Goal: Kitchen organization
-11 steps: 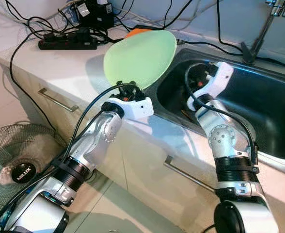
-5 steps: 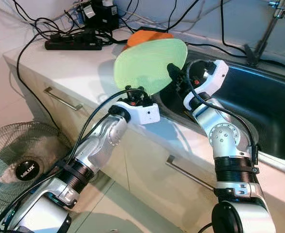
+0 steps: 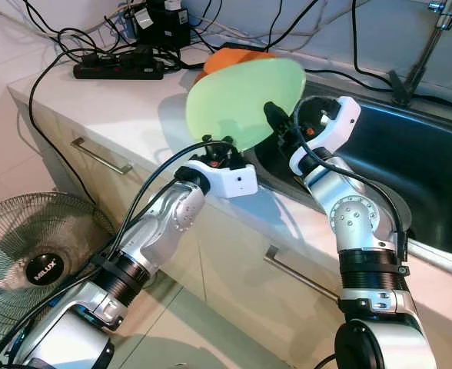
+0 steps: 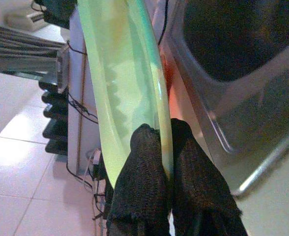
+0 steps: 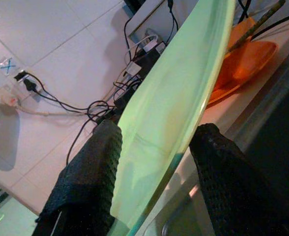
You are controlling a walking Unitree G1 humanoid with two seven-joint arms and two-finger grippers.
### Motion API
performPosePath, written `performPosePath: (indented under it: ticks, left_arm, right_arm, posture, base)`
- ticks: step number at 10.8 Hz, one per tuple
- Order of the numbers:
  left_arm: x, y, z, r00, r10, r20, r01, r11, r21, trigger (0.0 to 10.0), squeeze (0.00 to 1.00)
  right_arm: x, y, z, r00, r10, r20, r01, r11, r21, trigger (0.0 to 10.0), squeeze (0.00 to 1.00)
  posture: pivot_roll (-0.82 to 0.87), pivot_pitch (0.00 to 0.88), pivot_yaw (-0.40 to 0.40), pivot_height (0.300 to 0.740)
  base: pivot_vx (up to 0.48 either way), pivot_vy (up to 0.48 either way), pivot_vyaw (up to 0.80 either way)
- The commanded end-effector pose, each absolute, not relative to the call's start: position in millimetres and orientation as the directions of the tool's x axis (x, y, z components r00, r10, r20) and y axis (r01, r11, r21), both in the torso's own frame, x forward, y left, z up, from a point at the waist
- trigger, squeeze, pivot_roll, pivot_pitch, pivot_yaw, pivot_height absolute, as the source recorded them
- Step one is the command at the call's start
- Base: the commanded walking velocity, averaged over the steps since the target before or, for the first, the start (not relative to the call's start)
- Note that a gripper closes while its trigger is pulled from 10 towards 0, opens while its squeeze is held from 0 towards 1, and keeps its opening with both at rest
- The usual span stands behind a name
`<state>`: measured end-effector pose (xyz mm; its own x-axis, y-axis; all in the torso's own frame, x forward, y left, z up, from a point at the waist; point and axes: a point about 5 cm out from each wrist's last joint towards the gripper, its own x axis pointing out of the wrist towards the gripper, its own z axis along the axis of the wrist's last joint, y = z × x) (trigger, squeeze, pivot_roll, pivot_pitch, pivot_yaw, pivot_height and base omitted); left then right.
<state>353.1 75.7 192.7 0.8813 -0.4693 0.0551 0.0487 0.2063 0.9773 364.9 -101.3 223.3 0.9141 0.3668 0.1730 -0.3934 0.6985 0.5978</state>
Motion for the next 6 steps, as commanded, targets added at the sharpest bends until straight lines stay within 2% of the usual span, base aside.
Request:
performPosePath:
  ticks: [1, 3, 4, 6]
  left_arm:
    - [349.4, 69.4, 203.0, 0.860, -0.497, 0.113, -0.007, 0.211, 0.977, 10.0, 0.00]
    - [349.1, 69.4, 200.8, 0.858, -0.503, 0.100, 0.006, 0.204, 0.979, 10.0, 0.00]
    - [348.9, 69.6, 199.8, 0.859, -0.503, 0.096, 0.010, 0.203, 0.979, 10.0, 0.00]
    - [348.8, 69.6, 198.3, 0.859, -0.505, 0.089, 0.017, 0.201, 0.979, 10.0, 0.00]
  right_arm:
    - [363.5, -100.4, 221.8, 0.917, 0.365, 0.162, -0.387, 0.707, 0.592, 10.0, 0.00]
    - [364.6, -102.2, 221.8, 0.923, 0.348, 0.162, -0.372, 0.708, 0.600, 10.0, 0.00]
    - [364.9, -103.2, 221.6, 0.927, 0.339, 0.160, -0.363, 0.708, 0.605, 0.0, 0.00]
    - [365.3, -103.5, 221.2, 0.930, 0.332, 0.156, -0.355, 0.710, 0.608, 0.0, 0.00]
  posture:
    - [0.17, 0.017, 0.025, 0.740]
    - [0.17, 0.021, 0.024, 0.740]
    - [0.18, 0.023, 0.023, 0.740]
    - [0.18, 0.028, 0.024, 0.740]
  base:
    - [0.000, 0.000, 0.00]
    - [0.000, 0.000, 0.00]
    - [0.000, 0.000, 0.00]
    - [0.000, 0.000, 0.00]
